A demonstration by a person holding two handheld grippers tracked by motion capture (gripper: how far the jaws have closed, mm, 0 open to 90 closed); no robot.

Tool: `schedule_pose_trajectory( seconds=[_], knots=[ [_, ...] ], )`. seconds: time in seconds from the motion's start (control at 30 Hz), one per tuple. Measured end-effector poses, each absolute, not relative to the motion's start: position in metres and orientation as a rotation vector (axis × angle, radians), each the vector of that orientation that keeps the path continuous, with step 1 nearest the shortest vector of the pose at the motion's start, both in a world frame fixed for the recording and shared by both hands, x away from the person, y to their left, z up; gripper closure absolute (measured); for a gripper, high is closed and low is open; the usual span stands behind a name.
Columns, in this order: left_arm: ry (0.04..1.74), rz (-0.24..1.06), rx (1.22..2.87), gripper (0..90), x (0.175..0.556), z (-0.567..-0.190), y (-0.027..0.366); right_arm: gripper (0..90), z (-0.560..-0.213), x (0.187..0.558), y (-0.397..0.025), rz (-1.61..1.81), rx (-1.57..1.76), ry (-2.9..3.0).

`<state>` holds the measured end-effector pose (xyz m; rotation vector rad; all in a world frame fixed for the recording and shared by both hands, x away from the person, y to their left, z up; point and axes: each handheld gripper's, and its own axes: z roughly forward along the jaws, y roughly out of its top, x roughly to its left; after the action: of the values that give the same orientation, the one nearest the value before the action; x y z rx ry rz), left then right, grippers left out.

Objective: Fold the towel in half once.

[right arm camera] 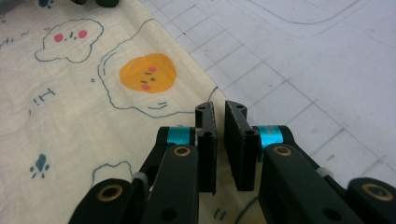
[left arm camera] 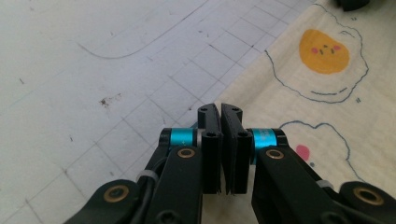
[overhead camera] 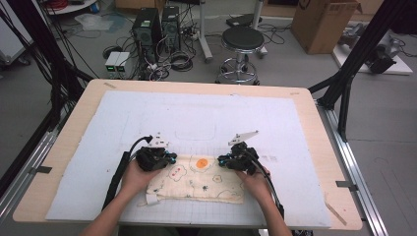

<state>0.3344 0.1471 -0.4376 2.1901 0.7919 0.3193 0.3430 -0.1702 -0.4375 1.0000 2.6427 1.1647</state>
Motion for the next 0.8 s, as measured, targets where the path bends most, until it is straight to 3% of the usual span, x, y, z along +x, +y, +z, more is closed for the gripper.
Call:
schedule_pose_trajectory(
  seconds=[0.8],
  knots=[
    [0.824,0.328,2.136,85.8,0.33,-0.442,0.17,83.1,-0.438,0.336,-0.198,1.158,1.024,2.621]
  ],
)
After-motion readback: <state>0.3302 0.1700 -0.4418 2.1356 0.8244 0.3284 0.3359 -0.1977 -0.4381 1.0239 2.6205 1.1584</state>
